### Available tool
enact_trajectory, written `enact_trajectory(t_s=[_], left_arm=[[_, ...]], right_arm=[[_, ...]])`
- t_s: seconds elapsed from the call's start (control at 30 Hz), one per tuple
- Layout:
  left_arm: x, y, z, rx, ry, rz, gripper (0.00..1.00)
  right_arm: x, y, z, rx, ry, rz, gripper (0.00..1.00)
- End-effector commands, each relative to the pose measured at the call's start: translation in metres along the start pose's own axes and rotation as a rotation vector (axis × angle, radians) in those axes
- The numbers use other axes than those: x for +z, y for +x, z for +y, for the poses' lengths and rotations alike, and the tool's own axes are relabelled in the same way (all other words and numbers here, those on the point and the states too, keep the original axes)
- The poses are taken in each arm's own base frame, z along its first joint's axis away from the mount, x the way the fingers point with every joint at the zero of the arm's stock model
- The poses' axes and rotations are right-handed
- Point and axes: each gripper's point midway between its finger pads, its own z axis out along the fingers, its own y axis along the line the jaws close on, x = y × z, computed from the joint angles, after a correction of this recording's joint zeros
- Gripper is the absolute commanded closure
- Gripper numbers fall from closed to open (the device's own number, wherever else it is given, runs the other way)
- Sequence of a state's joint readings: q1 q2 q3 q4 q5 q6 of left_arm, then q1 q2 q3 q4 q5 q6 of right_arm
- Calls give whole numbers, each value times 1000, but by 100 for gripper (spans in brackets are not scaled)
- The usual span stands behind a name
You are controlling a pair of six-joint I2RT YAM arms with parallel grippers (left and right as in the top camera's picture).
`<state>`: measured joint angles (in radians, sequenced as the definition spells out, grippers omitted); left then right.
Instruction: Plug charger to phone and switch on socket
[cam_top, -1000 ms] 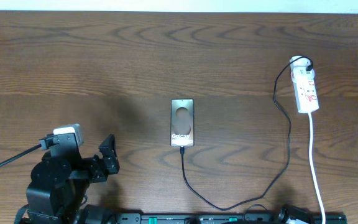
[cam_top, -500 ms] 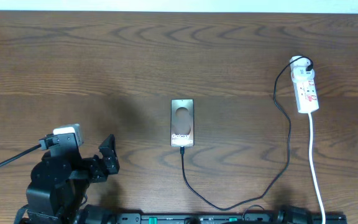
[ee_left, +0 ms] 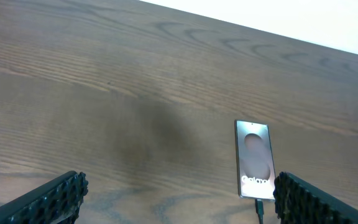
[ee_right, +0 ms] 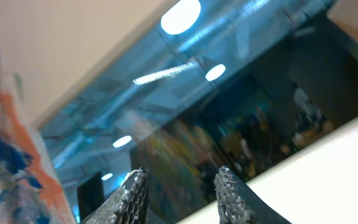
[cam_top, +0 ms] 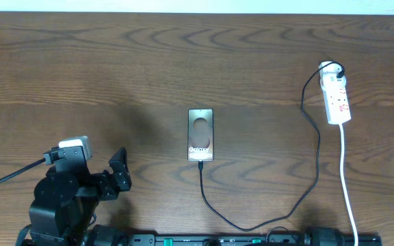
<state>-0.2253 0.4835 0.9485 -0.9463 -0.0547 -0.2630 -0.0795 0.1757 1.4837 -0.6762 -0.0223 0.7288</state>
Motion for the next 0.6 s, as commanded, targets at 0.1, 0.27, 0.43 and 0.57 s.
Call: enact_trajectory(t_s=[0.1, 0.27, 0.43, 0.57], left_arm=[[-1, -1, 0, -5, -1, -3, 2], [-1, -1, 0, -5, -1, -3, 2], [-1, -1, 0, -5, -1, -3, 2], [-1, -1, 0, -5, -1, -3, 2]], right_arm=[[-16, -19, -11, -39, 47, -89, 62], [-32, -25, -7, -36, 26, -123, 61], [-60, -28, -4, -33, -13, -168, 60], [-63, -30, -2, -30, -21, -168, 57]])
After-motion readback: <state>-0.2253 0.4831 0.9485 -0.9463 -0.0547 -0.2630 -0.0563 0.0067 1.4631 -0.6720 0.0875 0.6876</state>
